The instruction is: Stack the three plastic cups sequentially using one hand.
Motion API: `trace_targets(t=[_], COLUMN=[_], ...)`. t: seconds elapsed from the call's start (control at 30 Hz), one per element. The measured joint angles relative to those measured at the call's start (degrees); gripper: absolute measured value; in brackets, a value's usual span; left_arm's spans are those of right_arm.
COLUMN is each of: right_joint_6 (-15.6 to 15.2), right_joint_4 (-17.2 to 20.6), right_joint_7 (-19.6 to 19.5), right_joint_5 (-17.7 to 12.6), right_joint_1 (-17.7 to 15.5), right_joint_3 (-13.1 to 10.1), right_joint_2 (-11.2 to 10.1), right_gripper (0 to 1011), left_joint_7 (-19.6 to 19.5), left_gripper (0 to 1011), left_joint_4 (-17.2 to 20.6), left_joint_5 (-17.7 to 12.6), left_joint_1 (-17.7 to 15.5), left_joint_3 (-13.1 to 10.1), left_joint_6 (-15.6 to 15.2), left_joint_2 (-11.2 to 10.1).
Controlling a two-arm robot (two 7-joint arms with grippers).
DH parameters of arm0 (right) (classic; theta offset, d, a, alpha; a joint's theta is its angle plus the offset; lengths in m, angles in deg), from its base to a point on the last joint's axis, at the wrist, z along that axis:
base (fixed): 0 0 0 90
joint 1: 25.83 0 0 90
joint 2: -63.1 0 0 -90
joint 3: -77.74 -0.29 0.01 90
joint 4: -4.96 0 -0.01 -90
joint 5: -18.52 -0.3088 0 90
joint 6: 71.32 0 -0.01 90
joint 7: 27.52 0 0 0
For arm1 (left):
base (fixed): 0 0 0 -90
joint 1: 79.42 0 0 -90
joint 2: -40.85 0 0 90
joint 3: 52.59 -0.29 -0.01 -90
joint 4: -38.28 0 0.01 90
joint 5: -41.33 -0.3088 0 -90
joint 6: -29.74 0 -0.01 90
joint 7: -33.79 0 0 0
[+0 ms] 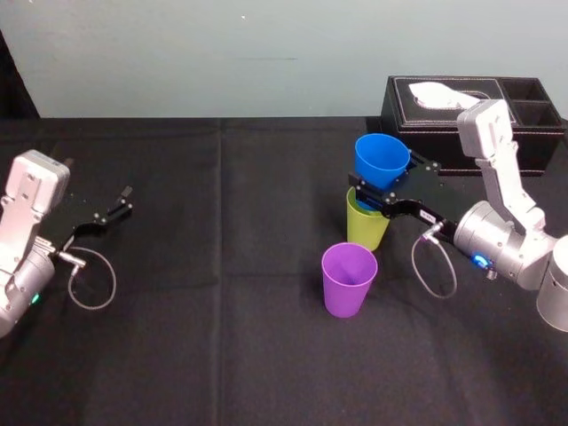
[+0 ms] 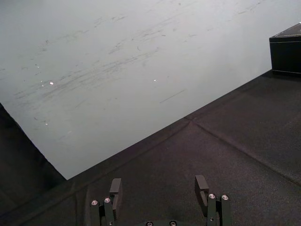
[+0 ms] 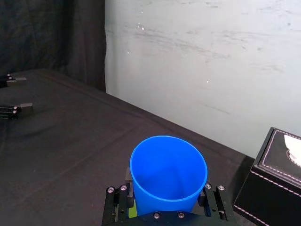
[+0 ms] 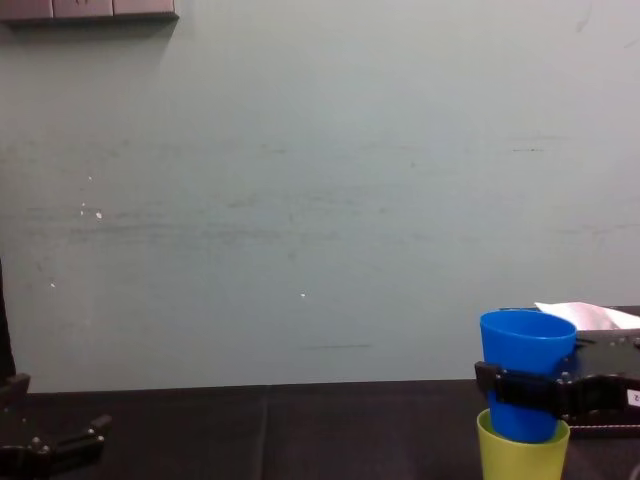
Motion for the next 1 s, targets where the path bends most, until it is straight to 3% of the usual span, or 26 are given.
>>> trace_targets(t=[0.67,1.0], right_joint_6=[0.2,0.2], right_joint_4=[-1.5,-1.4], right_joint_7=[0.4,0.3], right_joint_5=[-0.1,-0.2], right_joint_1=[0.2,0.1], right_joint_3=[0.4,0.4], right_joint_2=[0.3,0.2], right_gripper=[729,960], left_joint_7=[0.0,0.0], left_gripper=[1011,1011], left_joint_4=[0.0,0.0], left_joint_5=[0.0,0.0], left_joint_1=[0.0,0.0], left_joint_3=[0.0,0.0], left_joint_6=[0.0,0.0], left_joint_2=[0.0,0.0])
